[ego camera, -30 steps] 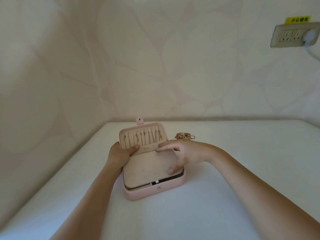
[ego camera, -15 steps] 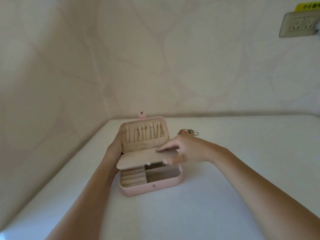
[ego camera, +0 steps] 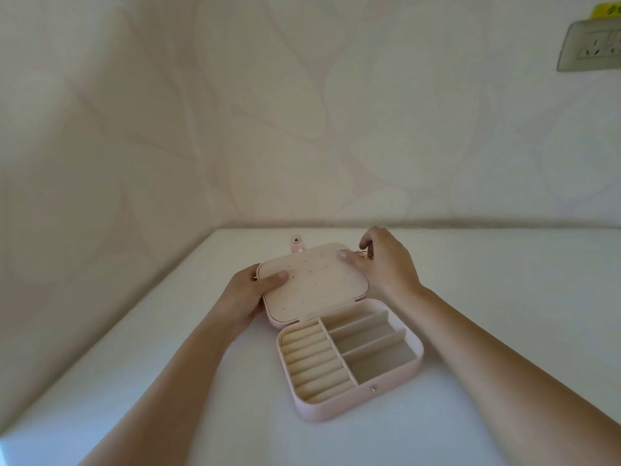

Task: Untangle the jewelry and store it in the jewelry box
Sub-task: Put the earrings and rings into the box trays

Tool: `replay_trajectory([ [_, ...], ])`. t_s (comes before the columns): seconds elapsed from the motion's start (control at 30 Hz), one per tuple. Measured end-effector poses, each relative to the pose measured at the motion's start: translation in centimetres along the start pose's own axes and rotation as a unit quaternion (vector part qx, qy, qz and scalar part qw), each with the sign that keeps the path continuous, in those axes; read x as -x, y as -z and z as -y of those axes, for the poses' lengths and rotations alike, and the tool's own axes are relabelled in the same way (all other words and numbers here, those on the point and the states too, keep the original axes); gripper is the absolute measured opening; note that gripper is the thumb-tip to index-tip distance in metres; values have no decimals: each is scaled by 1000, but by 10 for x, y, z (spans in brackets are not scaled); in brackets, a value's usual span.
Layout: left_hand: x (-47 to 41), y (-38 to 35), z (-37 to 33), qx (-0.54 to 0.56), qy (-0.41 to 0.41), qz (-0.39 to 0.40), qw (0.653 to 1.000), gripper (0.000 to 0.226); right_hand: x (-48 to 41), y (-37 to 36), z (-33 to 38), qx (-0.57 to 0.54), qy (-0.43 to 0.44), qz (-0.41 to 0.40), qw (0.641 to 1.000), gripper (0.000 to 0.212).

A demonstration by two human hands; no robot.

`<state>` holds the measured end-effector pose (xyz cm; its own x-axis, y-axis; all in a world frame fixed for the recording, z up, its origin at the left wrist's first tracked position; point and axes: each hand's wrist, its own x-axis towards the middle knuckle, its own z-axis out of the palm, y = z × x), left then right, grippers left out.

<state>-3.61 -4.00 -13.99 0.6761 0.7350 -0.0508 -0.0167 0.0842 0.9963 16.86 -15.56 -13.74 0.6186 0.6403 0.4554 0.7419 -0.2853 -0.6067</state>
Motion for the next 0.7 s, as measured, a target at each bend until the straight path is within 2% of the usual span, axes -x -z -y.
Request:
replay_trajectory([
  [0.1, 1, 11, -6, -17, 0, -52, 999, 26, -5, -7, -22, 43, -6, 82, 996, 46],
  [0.17, -1, 23, -8, -18, 14, -81, 996, 25, -6, -13, -35, 143, -5, 168, 975, 54],
  [0.23, -3, 32, -5, -9, 31, -107, 994, 25, -5, -18, -40, 216, 8, 218, 952, 56],
  [0.47, -3, 36, -5, -42, 14, -161, 986, 23, 22, -6, -29, 217, 46, 286, 932, 59],
  [0.57, -2, 39, -4, -73, 17, -176, 982, 22, 43, 12, -24, 202, 36, 326, 923, 71],
  [0.63, -3, 38, -2, -155, -5, -194, 969, 27, 60, 29, -22, 194, 37, 344, 918, 83],
  [0.7, -3, 37, -3, -289, -36, -199, 936, 34, 78, 45, -23, 185, 39, 361, 913, 97],
])
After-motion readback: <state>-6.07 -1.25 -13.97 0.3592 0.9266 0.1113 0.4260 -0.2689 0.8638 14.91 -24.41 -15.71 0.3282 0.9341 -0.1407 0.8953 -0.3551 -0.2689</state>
